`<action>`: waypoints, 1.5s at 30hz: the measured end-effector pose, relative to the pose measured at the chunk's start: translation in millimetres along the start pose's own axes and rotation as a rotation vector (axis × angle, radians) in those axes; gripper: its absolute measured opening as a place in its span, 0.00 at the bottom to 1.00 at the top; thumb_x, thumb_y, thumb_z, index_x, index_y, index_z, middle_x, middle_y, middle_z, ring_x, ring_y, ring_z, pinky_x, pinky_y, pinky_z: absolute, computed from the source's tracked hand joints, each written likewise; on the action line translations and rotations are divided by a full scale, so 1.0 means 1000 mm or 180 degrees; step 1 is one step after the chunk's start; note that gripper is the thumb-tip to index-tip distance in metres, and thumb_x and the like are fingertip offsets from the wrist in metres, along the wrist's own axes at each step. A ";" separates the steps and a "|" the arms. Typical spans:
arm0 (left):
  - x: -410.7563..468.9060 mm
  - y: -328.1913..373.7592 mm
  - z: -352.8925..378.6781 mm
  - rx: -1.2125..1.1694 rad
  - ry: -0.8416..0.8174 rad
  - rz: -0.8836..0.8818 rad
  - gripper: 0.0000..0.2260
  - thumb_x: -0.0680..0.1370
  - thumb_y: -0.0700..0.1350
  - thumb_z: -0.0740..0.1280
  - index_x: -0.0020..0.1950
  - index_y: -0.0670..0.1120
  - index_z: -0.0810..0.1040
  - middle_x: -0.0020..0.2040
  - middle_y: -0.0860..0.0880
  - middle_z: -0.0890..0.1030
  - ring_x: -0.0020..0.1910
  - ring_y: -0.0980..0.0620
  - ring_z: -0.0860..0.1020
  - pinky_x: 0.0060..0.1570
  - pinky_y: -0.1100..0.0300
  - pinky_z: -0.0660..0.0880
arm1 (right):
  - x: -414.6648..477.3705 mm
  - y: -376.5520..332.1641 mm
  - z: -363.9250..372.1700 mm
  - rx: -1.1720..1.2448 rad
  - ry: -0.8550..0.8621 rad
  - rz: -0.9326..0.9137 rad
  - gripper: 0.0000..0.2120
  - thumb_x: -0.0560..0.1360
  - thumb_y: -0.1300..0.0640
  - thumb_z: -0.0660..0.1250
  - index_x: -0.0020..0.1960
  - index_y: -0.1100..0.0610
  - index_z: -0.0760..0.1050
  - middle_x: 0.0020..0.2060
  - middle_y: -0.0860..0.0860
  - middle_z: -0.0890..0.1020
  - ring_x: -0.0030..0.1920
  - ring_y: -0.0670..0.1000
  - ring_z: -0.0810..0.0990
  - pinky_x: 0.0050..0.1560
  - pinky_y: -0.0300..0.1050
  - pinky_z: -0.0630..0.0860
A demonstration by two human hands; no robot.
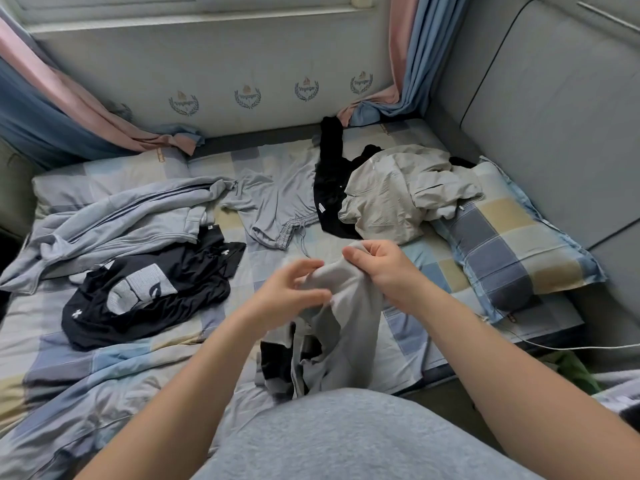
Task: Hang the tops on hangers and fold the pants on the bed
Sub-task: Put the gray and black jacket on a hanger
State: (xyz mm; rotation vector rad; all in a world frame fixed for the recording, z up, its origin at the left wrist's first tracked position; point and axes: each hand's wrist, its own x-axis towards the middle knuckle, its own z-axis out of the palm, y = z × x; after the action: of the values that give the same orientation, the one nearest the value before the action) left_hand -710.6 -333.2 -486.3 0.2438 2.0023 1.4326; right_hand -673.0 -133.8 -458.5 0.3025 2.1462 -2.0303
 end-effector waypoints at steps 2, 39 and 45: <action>0.000 -0.006 0.009 0.0547 -0.0138 0.0214 0.23 0.67 0.49 0.74 0.59 0.64 0.75 0.55 0.55 0.82 0.53 0.58 0.80 0.56 0.59 0.78 | -0.001 -0.008 0.005 0.0427 -0.0296 0.0016 0.18 0.80 0.54 0.66 0.44 0.71 0.72 0.36 0.58 0.70 0.34 0.53 0.69 0.33 0.43 0.69; -0.001 0.019 -0.022 -0.1468 0.0697 -0.0905 0.23 0.74 0.63 0.71 0.57 0.46 0.84 0.49 0.43 0.87 0.49 0.44 0.86 0.56 0.49 0.80 | 0.002 0.062 0.005 -0.1071 -0.0375 0.0251 0.08 0.80 0.59 0.68 0.44 0.63 0.77 0.36 0.50 0.79 0.38 0.45 0.75 0.45 0.39 0.71; -0.007 0.028 -0.008 -0.1472 0.0382 -0.1027 0.21 0.77 0.60 0.69 0.55 0.43 0.84 0.49 0.41 0.86 0.46 0.44 0.86 0.45 0.55 0.81 | 0.007 0.071 0.029 -0.1750 -0.0045 0.0048 0.16 0.75 0.57 0.70 0.61 0.53 0.74 0.56 0.51 0.80 0.56 0.50 0.79 0.59 0.45 0.76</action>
State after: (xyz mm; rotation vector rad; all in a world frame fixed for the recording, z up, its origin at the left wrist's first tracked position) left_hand -715.6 -332.1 -456.9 -0.3566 1.6430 1.6678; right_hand -661.4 -159.1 -530.2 0.2192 2.5606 -1.3445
